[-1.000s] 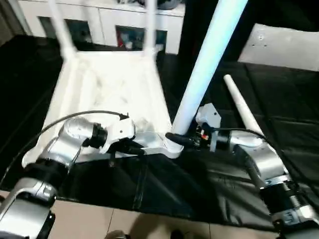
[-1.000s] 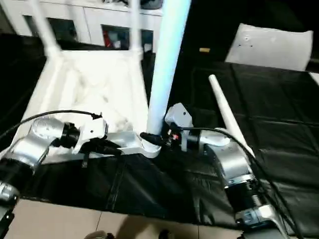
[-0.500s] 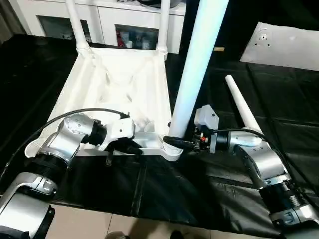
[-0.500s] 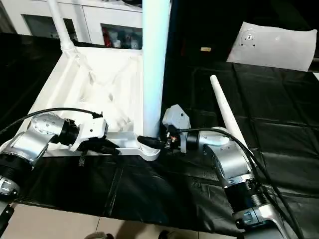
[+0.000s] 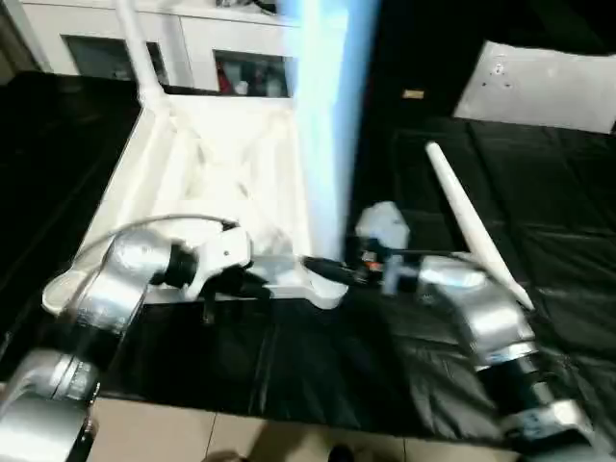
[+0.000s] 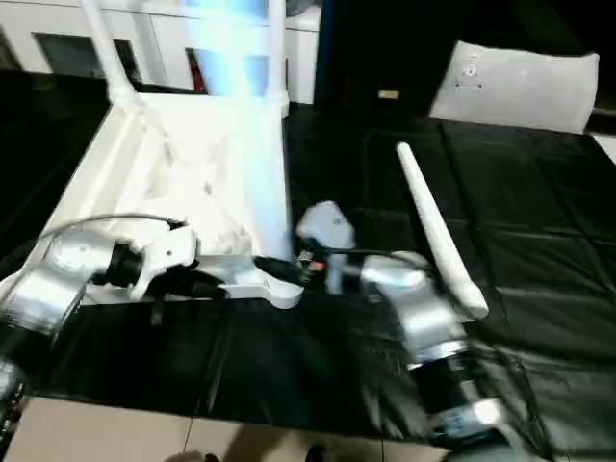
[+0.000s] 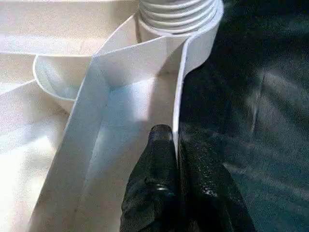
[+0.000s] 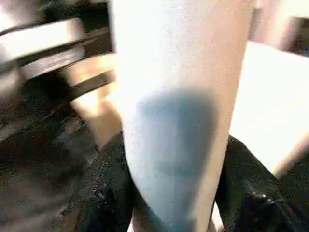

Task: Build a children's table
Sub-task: Insert table leg to table base

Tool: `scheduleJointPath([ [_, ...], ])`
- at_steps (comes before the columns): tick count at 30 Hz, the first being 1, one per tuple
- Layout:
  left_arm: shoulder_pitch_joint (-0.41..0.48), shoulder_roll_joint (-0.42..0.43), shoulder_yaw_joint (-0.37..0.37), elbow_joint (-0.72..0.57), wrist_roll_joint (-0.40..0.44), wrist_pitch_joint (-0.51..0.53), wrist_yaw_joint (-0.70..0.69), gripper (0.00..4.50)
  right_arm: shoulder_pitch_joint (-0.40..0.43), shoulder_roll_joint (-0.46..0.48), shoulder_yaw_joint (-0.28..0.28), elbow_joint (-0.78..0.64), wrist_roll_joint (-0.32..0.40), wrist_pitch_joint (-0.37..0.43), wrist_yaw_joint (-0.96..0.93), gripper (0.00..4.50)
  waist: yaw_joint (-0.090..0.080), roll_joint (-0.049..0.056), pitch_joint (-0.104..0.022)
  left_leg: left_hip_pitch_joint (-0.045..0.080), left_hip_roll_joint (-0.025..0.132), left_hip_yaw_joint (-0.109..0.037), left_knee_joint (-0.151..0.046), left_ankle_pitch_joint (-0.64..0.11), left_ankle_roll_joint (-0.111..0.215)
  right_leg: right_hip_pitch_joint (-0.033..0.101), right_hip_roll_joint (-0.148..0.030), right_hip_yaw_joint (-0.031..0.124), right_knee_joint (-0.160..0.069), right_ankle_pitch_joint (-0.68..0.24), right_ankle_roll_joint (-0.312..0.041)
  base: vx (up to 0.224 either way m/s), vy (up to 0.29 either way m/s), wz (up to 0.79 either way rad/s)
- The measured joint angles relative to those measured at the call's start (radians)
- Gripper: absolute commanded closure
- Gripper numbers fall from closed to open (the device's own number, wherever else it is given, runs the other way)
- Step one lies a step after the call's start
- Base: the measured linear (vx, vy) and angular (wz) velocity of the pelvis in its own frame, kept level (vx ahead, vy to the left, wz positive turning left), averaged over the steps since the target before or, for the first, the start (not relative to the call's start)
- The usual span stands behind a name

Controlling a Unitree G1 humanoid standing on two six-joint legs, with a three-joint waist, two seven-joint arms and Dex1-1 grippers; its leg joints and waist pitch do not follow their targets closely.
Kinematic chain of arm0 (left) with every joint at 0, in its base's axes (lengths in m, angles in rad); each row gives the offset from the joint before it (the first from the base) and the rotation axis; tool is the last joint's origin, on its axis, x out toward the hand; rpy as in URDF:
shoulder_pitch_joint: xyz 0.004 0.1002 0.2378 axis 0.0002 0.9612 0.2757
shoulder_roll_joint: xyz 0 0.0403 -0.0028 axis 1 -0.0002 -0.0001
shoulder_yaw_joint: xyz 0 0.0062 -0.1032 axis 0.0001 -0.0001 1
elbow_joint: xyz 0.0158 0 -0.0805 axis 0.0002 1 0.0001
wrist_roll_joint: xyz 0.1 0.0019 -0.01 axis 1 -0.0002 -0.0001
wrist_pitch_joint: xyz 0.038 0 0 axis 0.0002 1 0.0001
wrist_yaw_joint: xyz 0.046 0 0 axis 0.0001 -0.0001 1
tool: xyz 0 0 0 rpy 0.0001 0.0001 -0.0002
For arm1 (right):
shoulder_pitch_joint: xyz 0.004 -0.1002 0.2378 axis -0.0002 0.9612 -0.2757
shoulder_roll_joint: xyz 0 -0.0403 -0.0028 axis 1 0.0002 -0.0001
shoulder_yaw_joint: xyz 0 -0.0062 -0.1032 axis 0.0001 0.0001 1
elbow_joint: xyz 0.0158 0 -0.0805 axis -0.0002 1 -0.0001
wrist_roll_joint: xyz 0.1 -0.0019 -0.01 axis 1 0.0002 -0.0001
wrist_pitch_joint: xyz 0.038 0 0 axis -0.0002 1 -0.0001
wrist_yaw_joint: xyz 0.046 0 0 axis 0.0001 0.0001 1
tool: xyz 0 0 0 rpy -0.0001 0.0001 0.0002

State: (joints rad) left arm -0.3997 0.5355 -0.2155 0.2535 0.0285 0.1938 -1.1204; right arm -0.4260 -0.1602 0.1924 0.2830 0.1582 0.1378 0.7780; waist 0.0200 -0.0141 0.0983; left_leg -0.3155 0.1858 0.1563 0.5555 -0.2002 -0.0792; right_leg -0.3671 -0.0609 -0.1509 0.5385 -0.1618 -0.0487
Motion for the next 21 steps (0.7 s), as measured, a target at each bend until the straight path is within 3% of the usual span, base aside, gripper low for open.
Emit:
scheduleJointPath([
  [3,0.093,-0.06,0.032,-0.146,0.006,0.112,0.101,4.5,-0.001,0.039,-0.03,0.027,-0.001,0.008,-0.097,2.63,-0.017,0.0,0.001,0.0,-0.001,-0.001,-0.001,0.0,0.0,0.001,0.0,-0.001,-0.01,0.0,0.0,0.0,0.0,0.0],
  [8,0.194,-0.183,0.035,-0.324,0.052,0.257,0.257,4.5,-0.016,0.1,-0.072,0.084,-0.005,0.011,-0.248,2.63,-0.02,-0.008,0.001,0.0,-0.005,-0.001,0.0,0.0,0.0,0.001,-0.001,0.002,-0.015,-0.001,0.002,0.0,0.0,0.0],
  [13,0.18,-0.225,0.0,-0.345,0.069,0.304,0.331,4.5,-0.033,0.108,-0.095,0.104,-0.012,0.011,-0.309,2.63,-0.016,-0.008,0.001,-0.003,-0.011,-0.001,-0.002,-0.001,0.001,0.0,-0.008,0.002,-0.015,-0.003,0.005,0.0,0.0,0.0],
  [21,0.145,-0.215,-0.026,-0.312,0.075,0.272,0.326,4.5,-0.015,0.092,-0.128,0.074,0.013,0.002,-0.29,2.63,0.001,-0.008,0.0,-0.017,-0.014,0.0,-0.001,0.0,0.003,-0.01,-0.013,0.003,-0.006,-0.003,0.005,0.0,0.0,0.0],
])
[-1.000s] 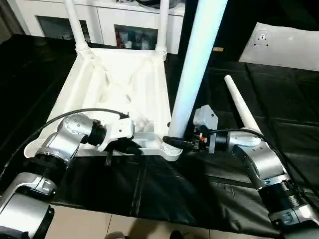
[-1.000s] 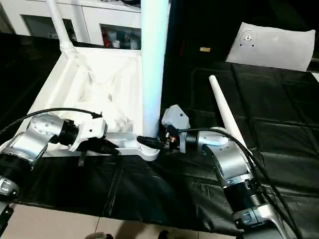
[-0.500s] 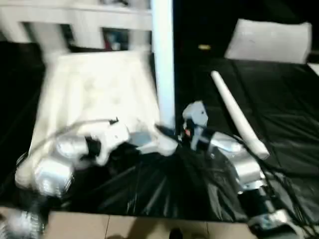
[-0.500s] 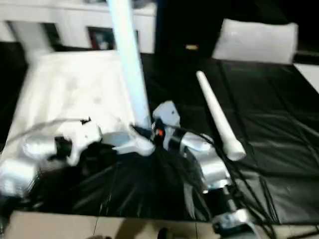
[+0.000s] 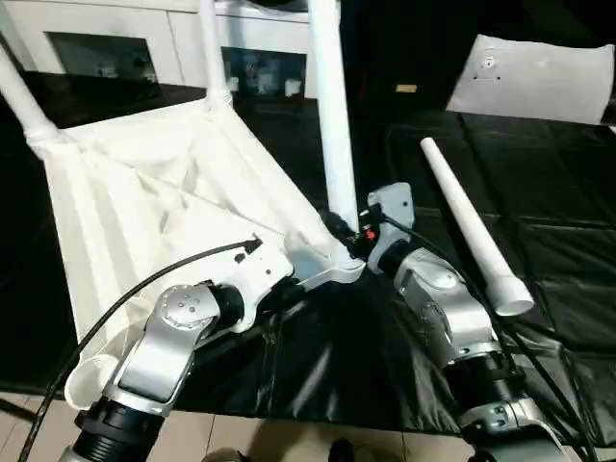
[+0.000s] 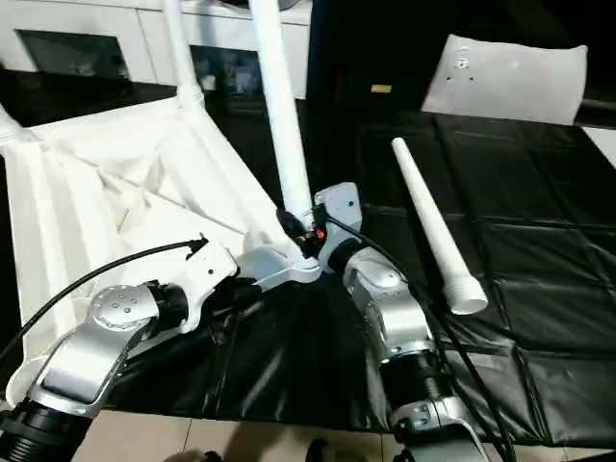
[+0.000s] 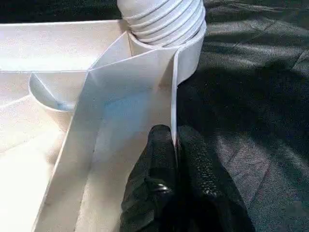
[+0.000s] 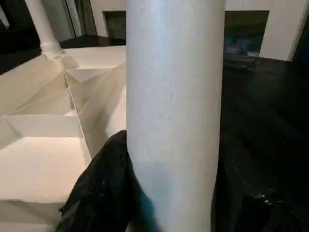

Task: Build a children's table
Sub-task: Insert table leg to table base

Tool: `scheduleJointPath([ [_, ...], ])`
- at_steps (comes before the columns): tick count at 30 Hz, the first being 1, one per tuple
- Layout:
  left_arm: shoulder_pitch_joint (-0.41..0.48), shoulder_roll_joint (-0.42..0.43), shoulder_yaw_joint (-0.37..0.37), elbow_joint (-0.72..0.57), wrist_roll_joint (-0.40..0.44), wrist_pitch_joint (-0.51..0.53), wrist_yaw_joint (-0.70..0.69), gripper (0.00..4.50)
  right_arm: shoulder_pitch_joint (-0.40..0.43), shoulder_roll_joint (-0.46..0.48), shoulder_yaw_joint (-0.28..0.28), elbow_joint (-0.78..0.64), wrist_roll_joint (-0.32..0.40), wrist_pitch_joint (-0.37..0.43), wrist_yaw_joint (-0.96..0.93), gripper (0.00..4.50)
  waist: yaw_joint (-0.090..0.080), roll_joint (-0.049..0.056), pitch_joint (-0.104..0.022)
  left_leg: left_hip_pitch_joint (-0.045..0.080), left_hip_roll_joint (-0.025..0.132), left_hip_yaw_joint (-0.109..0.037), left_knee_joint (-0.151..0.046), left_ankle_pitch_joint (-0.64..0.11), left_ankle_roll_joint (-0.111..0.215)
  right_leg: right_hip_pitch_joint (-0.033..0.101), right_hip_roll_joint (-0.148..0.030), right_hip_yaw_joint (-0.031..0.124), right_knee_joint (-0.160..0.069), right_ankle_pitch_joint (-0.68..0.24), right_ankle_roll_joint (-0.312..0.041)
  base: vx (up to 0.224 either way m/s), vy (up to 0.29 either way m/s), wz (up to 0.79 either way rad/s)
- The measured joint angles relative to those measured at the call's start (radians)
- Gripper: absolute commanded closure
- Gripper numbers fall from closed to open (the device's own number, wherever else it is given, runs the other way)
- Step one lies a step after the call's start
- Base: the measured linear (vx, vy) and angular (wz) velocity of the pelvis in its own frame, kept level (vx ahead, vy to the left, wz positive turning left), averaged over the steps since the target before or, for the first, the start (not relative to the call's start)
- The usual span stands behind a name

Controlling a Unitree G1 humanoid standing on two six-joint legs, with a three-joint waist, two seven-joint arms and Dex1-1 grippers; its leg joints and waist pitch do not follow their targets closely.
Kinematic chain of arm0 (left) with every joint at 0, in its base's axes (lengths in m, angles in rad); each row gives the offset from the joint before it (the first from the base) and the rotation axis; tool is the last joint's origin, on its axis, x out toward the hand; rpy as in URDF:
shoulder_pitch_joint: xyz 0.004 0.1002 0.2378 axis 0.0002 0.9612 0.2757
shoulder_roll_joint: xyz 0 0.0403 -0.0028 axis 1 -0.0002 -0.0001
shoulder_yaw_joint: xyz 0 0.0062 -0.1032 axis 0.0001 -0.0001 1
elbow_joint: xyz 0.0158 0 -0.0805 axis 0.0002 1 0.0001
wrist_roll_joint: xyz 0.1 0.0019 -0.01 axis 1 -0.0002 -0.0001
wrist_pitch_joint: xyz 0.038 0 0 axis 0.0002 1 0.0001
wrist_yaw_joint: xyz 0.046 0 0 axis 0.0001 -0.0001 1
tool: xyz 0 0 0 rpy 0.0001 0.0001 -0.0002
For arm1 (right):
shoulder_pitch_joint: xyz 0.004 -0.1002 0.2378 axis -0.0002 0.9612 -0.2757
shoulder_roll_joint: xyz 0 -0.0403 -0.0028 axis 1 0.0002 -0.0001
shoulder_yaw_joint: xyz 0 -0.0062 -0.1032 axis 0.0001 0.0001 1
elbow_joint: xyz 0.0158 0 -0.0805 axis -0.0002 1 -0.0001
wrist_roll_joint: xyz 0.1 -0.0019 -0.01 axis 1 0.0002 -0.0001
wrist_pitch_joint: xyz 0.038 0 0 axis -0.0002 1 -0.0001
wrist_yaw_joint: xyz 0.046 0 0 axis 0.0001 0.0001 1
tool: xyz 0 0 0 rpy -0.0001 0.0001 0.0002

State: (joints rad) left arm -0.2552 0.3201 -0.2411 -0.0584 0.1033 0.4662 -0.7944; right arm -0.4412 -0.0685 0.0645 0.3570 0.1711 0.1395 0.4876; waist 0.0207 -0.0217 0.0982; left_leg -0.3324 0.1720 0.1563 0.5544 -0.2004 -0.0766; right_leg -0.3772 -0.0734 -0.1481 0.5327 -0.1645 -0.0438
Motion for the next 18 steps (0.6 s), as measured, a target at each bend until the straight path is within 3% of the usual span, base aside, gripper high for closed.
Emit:
scheduleJointPath([
  [9,-0.096,0.079,-0.004,0.182,-0.049,-0.172,-0.088,4.5,0.103,-0.069,-0.024,-0.133,0.098,-0.014,0.137,2.63,0.034,-0.002,-0.001,0.0,0.003,0.002,0.001,0.001,0.0,-0.009,-0.001,0.0,0.026,0.001,-0.001,0.0,0.0,0.0],
  [18,-0.144,0.102,0.002,0.284,-0.054,-0.251,-0.097,4.5,0.196,-0.149,-0.026,-0.223,0.105,-0.023,0.199,2.63,0.023,-0.009,-0.006,0.001,0.004,0.004,0.005,0.001,0.0,-0.008,-0.001,0.002,0.027,0.001,-0.002,0.0,0.0,0.0],
])
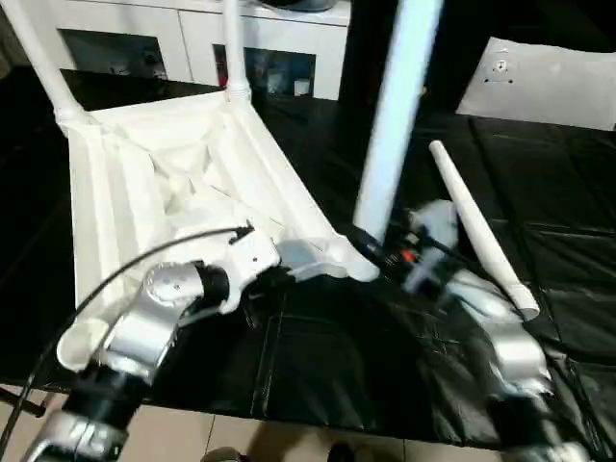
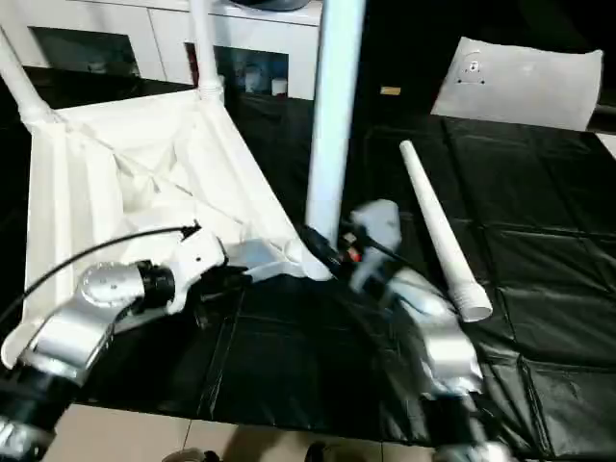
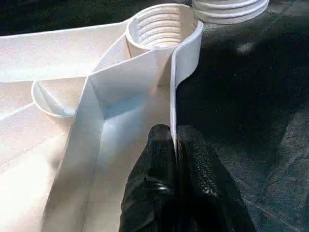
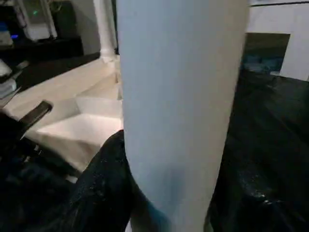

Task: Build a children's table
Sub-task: Insert table leg to table base

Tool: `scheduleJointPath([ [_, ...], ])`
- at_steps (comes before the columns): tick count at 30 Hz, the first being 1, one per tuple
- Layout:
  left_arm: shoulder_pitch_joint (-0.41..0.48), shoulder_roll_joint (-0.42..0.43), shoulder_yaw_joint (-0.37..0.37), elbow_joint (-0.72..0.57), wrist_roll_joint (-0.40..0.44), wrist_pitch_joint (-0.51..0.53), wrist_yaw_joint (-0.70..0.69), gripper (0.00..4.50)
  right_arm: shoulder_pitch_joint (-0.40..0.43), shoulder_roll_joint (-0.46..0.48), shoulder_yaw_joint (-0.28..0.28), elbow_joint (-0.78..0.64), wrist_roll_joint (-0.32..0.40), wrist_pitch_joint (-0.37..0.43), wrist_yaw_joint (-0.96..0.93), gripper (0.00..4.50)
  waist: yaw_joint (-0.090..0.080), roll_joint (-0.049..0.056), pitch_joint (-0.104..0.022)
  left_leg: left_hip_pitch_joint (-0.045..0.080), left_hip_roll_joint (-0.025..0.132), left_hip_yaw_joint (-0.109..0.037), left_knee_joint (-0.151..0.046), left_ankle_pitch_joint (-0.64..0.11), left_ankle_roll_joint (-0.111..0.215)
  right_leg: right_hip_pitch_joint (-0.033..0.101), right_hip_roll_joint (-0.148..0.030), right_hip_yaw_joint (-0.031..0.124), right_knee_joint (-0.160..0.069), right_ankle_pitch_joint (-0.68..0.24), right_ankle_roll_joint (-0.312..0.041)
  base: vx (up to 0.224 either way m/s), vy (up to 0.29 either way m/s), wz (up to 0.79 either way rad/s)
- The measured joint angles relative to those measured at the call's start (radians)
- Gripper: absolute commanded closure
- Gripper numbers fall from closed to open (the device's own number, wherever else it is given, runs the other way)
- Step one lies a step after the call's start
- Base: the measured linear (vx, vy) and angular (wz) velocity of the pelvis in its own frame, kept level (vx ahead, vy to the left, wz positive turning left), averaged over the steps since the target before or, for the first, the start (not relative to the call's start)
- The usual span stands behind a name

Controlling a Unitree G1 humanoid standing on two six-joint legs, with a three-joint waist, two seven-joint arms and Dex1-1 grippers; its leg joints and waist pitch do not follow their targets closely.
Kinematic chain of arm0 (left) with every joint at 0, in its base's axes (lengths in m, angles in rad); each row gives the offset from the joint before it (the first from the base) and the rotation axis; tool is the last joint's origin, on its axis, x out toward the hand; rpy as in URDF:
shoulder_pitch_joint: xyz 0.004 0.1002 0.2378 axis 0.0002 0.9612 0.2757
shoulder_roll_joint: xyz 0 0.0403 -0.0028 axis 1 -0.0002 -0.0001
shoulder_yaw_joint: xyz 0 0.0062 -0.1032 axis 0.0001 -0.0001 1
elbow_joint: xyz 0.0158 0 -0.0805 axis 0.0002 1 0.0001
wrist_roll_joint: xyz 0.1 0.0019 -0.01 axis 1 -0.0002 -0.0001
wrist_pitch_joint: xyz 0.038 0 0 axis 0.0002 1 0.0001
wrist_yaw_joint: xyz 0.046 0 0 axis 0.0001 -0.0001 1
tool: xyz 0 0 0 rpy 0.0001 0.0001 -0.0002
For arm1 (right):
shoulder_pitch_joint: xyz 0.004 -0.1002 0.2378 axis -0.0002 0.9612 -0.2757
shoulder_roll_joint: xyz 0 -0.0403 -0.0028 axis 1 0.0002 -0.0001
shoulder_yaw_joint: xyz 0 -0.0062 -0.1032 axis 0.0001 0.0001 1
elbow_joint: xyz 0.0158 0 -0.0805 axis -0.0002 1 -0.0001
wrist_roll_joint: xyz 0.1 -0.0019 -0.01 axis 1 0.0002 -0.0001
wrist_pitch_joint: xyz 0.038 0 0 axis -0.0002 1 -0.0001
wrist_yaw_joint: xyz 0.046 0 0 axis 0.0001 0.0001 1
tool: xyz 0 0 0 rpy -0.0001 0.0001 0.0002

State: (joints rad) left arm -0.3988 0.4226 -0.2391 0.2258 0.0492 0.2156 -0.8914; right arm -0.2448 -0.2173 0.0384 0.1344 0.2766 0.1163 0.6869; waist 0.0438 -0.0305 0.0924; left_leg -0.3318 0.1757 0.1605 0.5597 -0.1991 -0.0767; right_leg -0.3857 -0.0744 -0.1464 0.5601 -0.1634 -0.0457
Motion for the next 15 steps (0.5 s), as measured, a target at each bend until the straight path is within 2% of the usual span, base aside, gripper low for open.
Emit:
scheduleJointPath([
  [4,-0.01,0.037,0.0,0.035,-0.013,-0.049,-0.048,4.5,0.001,0.008,-0.015,-0.004,0.025,0.03,-0.003,2.63,-0.01,0.0,0.0,0.0,0.001,0.0,0.001,0.0,0.0,0.0,0.0,-0.001,0.001,0.001,-0.002,0.0,0.0,0.0],
  [9,-0.01,0.062,0.0,0.042,-0.026,-0.088,-0.112,4.5,-0.039,0.055,-0.043,0.015,0.073,0.087,-0.032,2.63,-0.005,0.0,0.0,-0.001,0.001,0.0,0.003,0.0,0.0,-0.001,0.0,-0.001,0.002,0.002,-0.003,0.0,0.0,0.0],
  [13,-0.011,0.062,-0.003,0.042,-0.026,-0.11,-0.129,4.5,-0.08,0.087,-0.038,0.058,0.077,0.074,-0.043,2.63,0.007,0.0,0.0,-0.003,0.001,0.002,0.003,0.002,0.003,-0.004,0.0,0.001,0.006,0.002,-0.007,0.0,0.0,0.0],
  [15,-0.019,0.064,-0.004,0.056,-0.026,-0.121,-0.131,4.5,-0.098,0.102,-0.039,0.086,0.073,0.058,-0.053,2.63,0.014,-0.003,-0.002,-0.005,0.0,0.007,0.005,0.001,0.003,-0.013,-0.002,0.007,0.02,-0.003,-0.009,0.0,0.0,0.0],
])
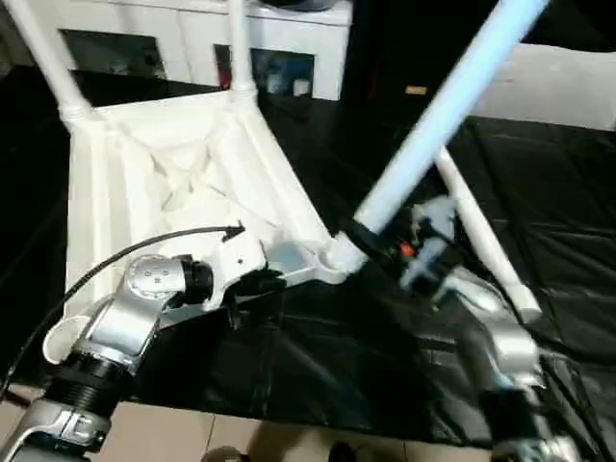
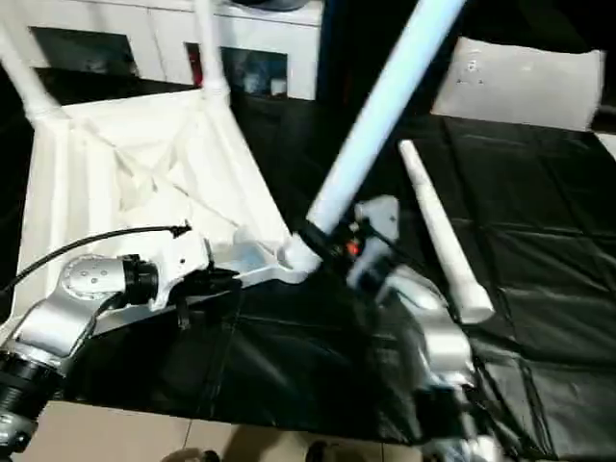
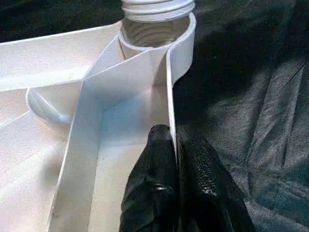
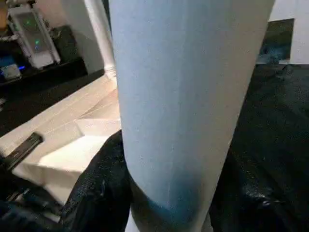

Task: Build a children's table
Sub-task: Insert table leg to table base

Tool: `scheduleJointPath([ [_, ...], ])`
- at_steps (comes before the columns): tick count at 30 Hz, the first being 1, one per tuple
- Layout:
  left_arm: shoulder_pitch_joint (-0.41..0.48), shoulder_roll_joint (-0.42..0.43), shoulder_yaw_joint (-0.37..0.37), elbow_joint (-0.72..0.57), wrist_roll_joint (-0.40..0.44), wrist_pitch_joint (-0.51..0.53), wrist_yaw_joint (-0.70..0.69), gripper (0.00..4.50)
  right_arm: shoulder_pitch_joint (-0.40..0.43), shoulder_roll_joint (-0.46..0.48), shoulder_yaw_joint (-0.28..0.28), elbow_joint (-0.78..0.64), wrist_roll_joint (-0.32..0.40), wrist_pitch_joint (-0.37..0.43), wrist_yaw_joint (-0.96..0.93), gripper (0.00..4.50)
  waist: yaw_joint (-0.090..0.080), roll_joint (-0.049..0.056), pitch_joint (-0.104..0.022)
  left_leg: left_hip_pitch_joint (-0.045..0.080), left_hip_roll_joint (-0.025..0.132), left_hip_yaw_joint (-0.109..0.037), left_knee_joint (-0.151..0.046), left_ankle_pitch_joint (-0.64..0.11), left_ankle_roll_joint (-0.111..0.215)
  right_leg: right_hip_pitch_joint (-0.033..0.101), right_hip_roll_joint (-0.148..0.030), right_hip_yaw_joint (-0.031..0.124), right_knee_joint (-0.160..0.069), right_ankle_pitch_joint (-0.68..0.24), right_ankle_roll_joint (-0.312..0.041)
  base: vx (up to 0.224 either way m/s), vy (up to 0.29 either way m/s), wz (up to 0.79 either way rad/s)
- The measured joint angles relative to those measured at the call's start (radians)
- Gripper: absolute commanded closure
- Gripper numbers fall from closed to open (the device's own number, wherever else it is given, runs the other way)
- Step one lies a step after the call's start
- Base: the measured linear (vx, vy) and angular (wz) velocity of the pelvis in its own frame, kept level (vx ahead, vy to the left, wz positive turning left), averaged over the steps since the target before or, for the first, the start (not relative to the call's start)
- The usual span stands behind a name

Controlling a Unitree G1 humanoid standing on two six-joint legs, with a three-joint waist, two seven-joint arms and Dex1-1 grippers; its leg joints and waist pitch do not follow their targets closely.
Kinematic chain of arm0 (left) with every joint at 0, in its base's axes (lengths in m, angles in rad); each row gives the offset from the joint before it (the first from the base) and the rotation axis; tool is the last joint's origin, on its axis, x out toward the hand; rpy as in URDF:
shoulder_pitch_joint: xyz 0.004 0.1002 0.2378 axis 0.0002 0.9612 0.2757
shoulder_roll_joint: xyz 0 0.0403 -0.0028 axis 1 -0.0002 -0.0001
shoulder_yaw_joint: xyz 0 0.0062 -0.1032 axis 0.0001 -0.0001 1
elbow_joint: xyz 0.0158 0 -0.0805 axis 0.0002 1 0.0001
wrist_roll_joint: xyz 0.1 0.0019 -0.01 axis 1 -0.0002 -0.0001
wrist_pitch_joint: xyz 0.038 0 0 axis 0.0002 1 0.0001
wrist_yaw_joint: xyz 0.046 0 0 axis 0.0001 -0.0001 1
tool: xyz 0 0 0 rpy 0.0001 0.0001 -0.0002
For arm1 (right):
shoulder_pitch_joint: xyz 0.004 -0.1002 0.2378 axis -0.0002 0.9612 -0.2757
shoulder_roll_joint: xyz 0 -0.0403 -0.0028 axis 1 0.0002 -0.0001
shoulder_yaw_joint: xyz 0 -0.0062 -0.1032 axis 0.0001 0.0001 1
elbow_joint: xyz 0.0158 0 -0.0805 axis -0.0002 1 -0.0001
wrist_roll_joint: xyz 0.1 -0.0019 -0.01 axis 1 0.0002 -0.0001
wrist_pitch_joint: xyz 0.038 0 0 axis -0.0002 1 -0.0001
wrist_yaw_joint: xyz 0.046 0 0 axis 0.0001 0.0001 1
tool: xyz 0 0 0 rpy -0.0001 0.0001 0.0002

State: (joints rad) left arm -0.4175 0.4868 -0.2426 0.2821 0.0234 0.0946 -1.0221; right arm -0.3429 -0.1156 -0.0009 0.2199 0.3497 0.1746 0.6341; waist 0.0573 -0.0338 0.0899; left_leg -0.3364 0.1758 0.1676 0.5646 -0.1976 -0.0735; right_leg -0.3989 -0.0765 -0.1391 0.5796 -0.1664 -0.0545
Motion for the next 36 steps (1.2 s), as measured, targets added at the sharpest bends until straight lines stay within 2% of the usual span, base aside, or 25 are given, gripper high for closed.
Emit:
scheduleJointPath([
  [3,-0.005,0.003,0.0,0.013,0.0,-0.009,0.001,4.5,-0.003,0.01,0.001,0.006,-0.005,-0.004,-0.003,2.63,0.005,0.0,0.0,-0.001,0.001,0.0,0.002,0.001,0.0,-0.003,0.001,0.001,0.004,0.0,-0.001,0.0,0.0,0.0],
  [11,-0.012,0.003,0.0,0.037,0.0,-0.014,-0.003,4.5,-0.006,0.021,0.005,0.035,-0.007,-0.028,-0.011,2.63,0.002,-0.003,-0.002,0.002,0.001,0.004,0.006,0.0,-0.003,-0.003,0.001,0.007,0.005,0.0,0.003,0.0,0.0,0.0],
  [25,-0.025,-0.004,-0.005,0.062,0.005,-0.031,-0.002,4.5,-0.008,0.077,0.001,0.067,0.035,-0.024,0.003,2.63,0.009,-0.004,-0.002,0.004,0.0,0.006,0.009,0.0,-0.002,-0.003,0.002,0.011,0.011,0.002,0.001,0.0,0.0,0.0],
  [36,-0.027,-0.004,-0.009,0.07,0.009,-0.038,-0.002,4.5,-0.024,0.049,0.013,0.143,-0.041,-0.13,-0.01,2.63,0.013,-0.005,-0.003,0.003,0.001,0.006,0.014,-0.001,-0.003,-0.004,0.002,0.012,0.016,0.001,0.003,0.0,0.0,0.0],
])
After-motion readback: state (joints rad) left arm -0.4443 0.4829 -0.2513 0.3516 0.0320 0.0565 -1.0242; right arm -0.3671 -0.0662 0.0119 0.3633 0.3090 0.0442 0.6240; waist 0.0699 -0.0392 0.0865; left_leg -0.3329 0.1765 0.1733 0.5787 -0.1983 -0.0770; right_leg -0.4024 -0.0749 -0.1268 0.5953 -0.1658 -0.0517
